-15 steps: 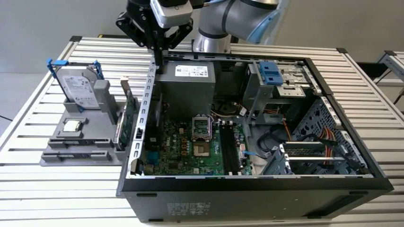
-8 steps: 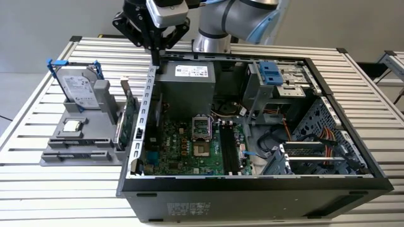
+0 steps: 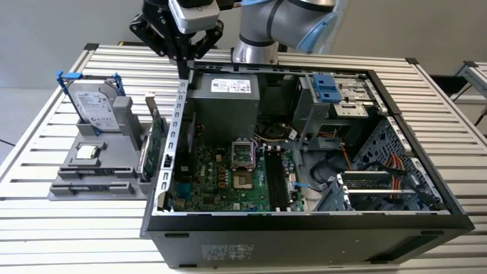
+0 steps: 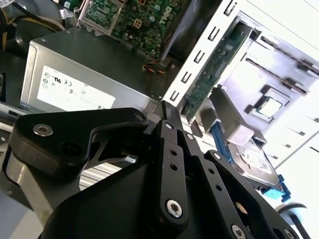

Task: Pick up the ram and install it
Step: 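Reach for the ram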

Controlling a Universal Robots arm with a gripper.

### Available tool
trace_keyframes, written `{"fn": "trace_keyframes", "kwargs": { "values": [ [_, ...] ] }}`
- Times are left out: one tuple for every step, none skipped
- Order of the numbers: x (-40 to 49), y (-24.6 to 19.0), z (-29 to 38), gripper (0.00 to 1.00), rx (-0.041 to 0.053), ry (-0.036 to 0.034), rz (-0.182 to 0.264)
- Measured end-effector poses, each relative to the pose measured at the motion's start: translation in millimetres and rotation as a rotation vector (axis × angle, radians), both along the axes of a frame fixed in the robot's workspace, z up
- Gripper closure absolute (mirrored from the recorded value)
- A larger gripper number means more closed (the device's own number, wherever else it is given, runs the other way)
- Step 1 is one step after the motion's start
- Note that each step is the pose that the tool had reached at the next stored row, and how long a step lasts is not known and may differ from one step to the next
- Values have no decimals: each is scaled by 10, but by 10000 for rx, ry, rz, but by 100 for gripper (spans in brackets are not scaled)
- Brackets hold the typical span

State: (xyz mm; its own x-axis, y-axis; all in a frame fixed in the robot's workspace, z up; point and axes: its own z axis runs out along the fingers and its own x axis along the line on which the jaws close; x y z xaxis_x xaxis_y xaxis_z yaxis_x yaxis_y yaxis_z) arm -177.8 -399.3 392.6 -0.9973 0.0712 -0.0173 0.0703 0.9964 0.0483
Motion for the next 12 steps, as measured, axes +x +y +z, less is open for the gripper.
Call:
{"fn": "trace_keyframes", "kwargs": {
  "values": [
    [-9,0,0,100,0,0,0],
    [-18,0,0,100,0,0,0],
    [-29,-1,0,100,0,0,0],
    [-42,-2,0,100,0,0,0],
    [-56,-3,0,100,1,-1,0],
    [-70,-4,0,100,0,0,0],
    [-84,-4,0,100,0,0,0],
    [-97,-4,0,100,0,0,0],
    [-109,-5,0,100,0,0,0],
    [-120,-6,0,100,0,0,0],
    [-132,-6,0,100,0,0,0],
    [-143,-7,0,100,0,0,0]
  ]
}}
